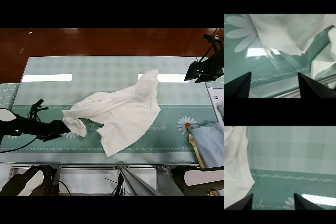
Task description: Fold the shirts.
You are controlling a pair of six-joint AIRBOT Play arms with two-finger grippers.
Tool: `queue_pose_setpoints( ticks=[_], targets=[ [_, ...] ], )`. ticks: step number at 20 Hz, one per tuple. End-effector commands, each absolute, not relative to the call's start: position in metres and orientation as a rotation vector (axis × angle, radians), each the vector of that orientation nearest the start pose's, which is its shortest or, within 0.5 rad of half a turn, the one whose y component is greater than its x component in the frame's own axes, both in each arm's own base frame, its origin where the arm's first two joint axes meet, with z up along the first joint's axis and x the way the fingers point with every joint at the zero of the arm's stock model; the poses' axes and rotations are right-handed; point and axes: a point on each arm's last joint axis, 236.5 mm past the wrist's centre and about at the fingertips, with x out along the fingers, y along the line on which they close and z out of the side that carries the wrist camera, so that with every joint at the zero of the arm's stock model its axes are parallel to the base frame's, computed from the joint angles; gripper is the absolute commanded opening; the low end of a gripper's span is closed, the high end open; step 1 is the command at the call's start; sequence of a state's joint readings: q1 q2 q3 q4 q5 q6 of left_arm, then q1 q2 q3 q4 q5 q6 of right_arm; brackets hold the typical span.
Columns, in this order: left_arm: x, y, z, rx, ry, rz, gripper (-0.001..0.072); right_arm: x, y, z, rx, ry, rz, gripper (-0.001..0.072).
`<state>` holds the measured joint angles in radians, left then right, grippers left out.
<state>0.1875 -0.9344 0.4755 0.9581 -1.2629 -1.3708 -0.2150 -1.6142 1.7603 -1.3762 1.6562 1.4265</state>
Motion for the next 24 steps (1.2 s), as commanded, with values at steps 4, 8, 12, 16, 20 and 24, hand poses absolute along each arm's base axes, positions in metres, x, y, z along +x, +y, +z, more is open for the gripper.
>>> queue_pose_setpoints(
  ticks=[4, 8, 12, 16, 20, 24],
  targets=[
    [0.228, -0.123, -0.087, -0.648, 1.417, -0.243, 0.0720, 0.415, -0.034, 0.047, 0.202, 1.462, 0.136, 0.0544],
    [0.236, -0.148, -0.112, -0.675, 1.437, -0.233, 0.0720, 0.414, -0.034, 0.047, 0.204, 1.463, 0.138, 0.0544],
    [0.206, -0.170, -0.148, -0.673, 1.609, -0.230, 0.0088, 0.412, -0.034, 0.047, 0.202, 1.473, 0.138, 0.0544],
    [0.202, -0.175, -0.142, -0.629, 1.607, -0.297, 0.0021, 0.393, -0.048, 0.033, 0.204, 1.530, 0.094, 0.0545],
    [0.214, -0.177, -0.121, -0.617, 1.524, -0.340, 0.0020, 0.356, -0.046, -0.006, 0.229, 1.557, 0.080, 0.0545],
    [0.227, -0.180, -0.091, -0.606, 1.417, -0.390, 0.0020, 0.329, -0.036, -0.032, 0.251, 1.579, 0.087, 0.0544]
  ],
)
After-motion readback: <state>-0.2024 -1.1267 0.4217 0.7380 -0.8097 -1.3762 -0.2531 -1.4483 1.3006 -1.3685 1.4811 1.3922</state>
